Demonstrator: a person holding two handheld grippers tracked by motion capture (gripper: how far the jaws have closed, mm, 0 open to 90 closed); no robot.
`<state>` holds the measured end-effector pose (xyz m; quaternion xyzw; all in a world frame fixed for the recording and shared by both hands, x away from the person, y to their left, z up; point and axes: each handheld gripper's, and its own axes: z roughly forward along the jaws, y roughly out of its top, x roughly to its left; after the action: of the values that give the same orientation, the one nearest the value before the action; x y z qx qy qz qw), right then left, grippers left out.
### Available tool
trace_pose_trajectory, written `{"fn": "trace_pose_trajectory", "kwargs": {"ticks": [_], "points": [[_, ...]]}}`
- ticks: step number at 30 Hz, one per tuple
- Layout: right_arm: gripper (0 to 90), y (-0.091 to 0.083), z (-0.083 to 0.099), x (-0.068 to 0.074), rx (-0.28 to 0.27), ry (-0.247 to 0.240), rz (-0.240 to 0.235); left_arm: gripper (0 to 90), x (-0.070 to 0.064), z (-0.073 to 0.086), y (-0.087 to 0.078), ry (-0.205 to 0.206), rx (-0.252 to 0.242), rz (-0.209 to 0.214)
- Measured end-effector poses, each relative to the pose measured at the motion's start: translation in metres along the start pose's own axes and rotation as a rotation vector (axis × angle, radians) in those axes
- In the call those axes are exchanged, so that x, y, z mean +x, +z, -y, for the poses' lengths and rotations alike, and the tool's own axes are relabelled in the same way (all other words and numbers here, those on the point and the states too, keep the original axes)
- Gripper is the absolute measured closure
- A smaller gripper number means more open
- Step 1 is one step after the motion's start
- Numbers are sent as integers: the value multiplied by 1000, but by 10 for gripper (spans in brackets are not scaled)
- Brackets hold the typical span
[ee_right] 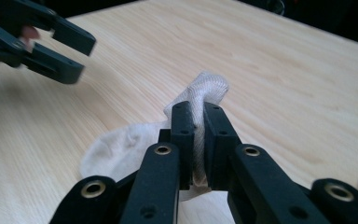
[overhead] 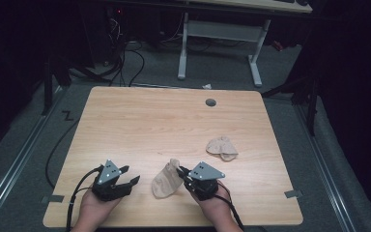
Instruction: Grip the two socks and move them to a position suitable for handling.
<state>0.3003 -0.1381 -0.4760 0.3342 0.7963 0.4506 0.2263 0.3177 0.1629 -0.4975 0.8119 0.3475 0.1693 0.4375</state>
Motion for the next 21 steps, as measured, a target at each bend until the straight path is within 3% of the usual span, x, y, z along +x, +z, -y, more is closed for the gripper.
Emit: {"fn": "trace_pose_trajectory", "kwargs": {"ticks": [6, 10, 13, 16, 19, 21], "points": [[822, 3, 17, -11, 63, 39, 26, 507, -29, -9, 19, 59, 28, 66], [820, 4, 24, -15, 96, 48, 34, 552, -52, -12, 33, 141, 69, 92], [817, 6, 28, -18, 116, 59, 39, 600, -60, -11, 40, 175, 102, 112], [805, 9, 33, -22, 151, 70, 39, 626, -65, -8, 48, 216, 146, 90], [721, 12, 38, -27, 180, 92, 44, 642, -64, -8, 51, 218, 159, 80], [716, 9, 37, -30, 156, 101, 49, 648, -62, -8, 51, 212, 159, 75]]}}
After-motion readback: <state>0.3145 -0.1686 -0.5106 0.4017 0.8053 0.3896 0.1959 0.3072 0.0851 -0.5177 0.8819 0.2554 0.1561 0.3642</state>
